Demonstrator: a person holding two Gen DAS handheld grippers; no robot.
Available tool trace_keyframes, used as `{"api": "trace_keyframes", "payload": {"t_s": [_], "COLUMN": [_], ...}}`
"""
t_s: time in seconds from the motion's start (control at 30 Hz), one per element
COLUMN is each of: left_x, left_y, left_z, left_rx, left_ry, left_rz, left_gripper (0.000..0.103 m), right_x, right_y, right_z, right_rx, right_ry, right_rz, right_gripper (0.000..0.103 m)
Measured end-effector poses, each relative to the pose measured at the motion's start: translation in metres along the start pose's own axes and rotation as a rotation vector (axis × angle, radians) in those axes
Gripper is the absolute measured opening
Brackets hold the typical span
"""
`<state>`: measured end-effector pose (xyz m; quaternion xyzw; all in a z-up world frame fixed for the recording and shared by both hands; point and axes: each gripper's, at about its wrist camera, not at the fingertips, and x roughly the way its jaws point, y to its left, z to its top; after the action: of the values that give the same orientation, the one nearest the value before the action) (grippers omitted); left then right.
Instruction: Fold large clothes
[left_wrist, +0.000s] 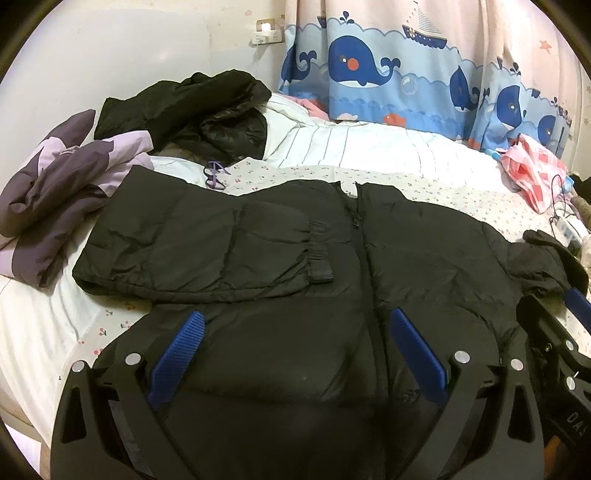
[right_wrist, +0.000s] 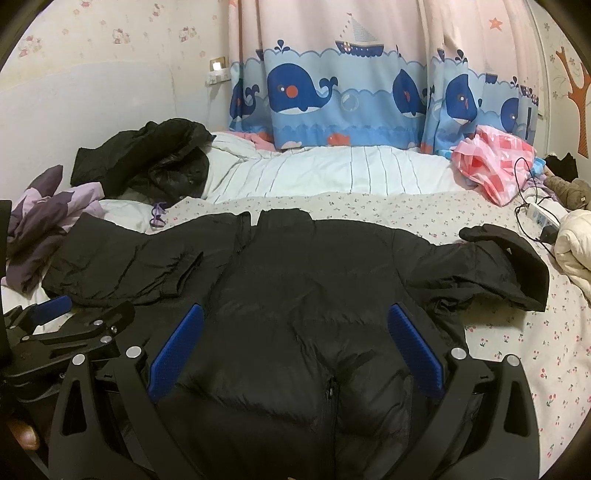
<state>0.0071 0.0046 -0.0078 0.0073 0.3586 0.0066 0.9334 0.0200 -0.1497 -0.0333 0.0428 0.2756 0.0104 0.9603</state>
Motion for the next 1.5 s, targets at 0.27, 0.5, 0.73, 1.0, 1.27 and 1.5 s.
{"api": "trace_keyframes", "payload": {"t_s": [0.27,0.5,0.73,1.0,1.27,1.5], "left_x": [0.007,0.006,0.009,0.01,0.014,0.015], "left_y": [0.005,0.005,0.003,0.002,0.002,0.003], "left_z": [-0.001,-0.001,-0.001,-0.003,-0.002,-0.004], "left_rx": [-0.042,-0.07,-0.084,-0.078,-0.074,-0.074], "left_ry": [0.049,0.048,0.059,0.061,0.074,0.079], "left_rz": [-0.097,-0.112,-0.13,-0.129,-0.127,-0.129], "left_gripper": [0.097,0.097,0.097,0.097,0.097,0.097], "right_x": [0.0,0.0,-0.001,-0.001,0.0,0.0], "right_y": [-0.004,-0.002,-0.003,-0.002,-0.002,-0.002], "right_z": [0.004,0.002,0.002,0.001,0.001,0.001], "right_rx": [0.004,-0.004,-0.007,-0.007,-0.006,-0.006], "right_ry": [0.011,0.009,0.012,0.015,0.017,0.018], "right_rz": [-0.005,-0.015,-0.012,-0.013,-0.014,-0.012], "right_gripper": [0.096,0.096,0.096,0.096,0.096,0.096]}}
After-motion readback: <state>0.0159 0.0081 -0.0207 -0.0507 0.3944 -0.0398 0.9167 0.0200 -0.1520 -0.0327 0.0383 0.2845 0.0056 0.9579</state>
